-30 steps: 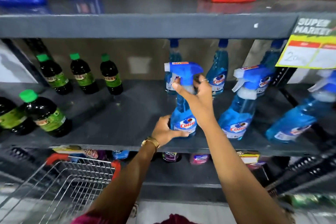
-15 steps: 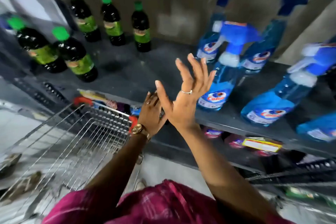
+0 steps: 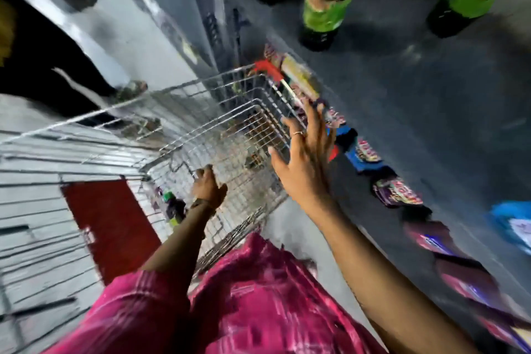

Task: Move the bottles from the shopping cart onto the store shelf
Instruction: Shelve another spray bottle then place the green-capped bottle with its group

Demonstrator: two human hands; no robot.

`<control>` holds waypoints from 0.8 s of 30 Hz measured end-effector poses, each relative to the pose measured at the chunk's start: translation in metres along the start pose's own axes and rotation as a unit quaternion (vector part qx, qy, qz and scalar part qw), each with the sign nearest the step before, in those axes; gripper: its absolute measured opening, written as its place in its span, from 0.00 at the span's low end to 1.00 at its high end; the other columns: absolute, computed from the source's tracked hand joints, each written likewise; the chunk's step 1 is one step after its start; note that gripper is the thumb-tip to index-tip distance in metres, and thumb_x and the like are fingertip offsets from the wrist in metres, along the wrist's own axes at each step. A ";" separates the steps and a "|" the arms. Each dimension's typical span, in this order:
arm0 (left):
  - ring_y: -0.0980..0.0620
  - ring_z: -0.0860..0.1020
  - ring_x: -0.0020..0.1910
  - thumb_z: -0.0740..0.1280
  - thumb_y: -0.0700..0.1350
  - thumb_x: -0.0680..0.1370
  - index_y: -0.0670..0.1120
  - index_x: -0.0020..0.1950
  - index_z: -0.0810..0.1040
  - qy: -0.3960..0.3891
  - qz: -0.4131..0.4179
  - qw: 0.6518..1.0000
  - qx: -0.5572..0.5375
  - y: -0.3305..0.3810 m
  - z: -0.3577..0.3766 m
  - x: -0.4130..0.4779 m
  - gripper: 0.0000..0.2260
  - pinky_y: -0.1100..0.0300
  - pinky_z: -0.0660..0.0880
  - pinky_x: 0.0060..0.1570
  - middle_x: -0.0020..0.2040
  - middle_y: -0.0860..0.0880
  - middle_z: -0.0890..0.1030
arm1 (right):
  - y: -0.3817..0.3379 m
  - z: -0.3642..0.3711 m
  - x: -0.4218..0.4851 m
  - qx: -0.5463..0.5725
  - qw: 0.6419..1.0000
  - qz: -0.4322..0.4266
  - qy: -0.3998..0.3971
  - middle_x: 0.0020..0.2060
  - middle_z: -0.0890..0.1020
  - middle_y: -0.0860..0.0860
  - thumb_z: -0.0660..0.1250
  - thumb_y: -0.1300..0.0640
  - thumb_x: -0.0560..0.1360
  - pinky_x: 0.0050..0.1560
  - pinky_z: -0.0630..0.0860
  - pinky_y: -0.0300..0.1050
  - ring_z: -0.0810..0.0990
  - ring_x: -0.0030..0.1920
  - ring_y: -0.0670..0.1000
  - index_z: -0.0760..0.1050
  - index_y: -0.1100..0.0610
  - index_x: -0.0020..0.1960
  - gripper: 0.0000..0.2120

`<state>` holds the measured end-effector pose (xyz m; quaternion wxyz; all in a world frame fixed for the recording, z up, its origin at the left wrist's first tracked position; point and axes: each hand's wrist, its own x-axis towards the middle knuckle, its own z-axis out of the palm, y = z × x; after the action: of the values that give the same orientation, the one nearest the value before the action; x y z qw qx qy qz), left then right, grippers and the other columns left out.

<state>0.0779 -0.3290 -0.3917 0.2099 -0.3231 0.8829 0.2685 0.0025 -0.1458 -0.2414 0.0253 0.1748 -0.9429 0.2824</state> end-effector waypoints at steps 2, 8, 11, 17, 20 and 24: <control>0.33 0.71 0.64 0.69 0.45 0.75 0.34 0.72 0.58 -0.065 -0.101 0.993 -0.011 -0.039 0.016 0.006 0.33 0.48 0.71 0.62 0.67 0.31 0.68 | -0.004 0.019 -0.001 0.002 0.999 -0.014 -0.042 0.74 0.61 0.64 0.70 0.56 0.71 0.72 0.56 0.68 0.58 0.75 0.66 0.73 0.63 0.64 0.23; 0.35 0.55 0.75 0.63 0.43 0.79 0.36 0.76 0.47 -0.064 -0.278 0.953 -0.102 -0.101 0.056 0.020 0.33 0.48 0.60 0.72 0.77 0.33 0.51 | 0.001 0.066 0.009 0.019 0.988 -0.027 -0.148 0.74 0.61 0.62 0.72 0.55 0.70 0.73 0.53 0.56 0.58 0.74 0.64 0.75 0.60 0.62 0.22; 0.34 0.53 0.76 0.66 0.46 0.78 0.37 0.76 0.47 -0.025 -0.418 0.886 -0.198 -0.099 0.061 0.029 0.36 0.46 0.56 0.73 0.77 0.33 0.49 | 0.003 0.077 0.019 0.020 0.983 -0.025 -0.179 0.74 0.62 0.61 0.72 0.55 0.70 0.73 0.57 0.64 0.58 0.75 0.63 0.75 0.58 0.61 0.21; 0.37 0.76 0.59 0.72 0.50 0.70 0.41 0.62 0.68 0.090 -0.442 0.860 -0.237 -0.071 0.066 0.022 0.26 0.47 0.73 0.60 0.59 0.36 0.78 | 0.003 0.090 0.029 0.051 0.970 0.041 -0.233 0.77 0.55 0.55 0.69 0.53 0.73 0.76 0.49 0.62 0.48 0.78 0.57 0.72 0.55 0.63 0.20; 0.36 0.73 0.64 0.75 0.53 0.67 0.40 0.69 0.61 0.081 -0.465 0.853 -0.223 -0.061 0.075 0.024 0.38 0.46 0.70 0.64 0.65 0.35 0.74 | -0.003 0.091 0.029 0.076 0.966 0.045 -0.245 0.77 0.56 0.55 0.69 0.53 0.73 0.76 0.52 0.63 0.50 0.78 0.57 0.73 0.55 0.62 0.19; 0.37 0.72 0.66 0.77 0.45 0.67 0.37 0.70 0.64 -0.021 -0.443 0.830 -0.337 -0.068 0.092 0.049 0.37 0.45 0.71 0.66 0.69 0.35 0.71 | 0.000 0.086 0.028 0.082 0.967 0.023 -0.241 0.76 0.59 0.54 0.69 0.53 0.73 0.74 0.55 0.64 0.53 0.77 0.58 0.74 0.54 0.61 0.17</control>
<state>0.1081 -0.3390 -0.5119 0.2028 -0.7249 0.4947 0.4344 -0.0200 -0.2009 -0.3094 -0.2237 0.2173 -0.8985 0.3089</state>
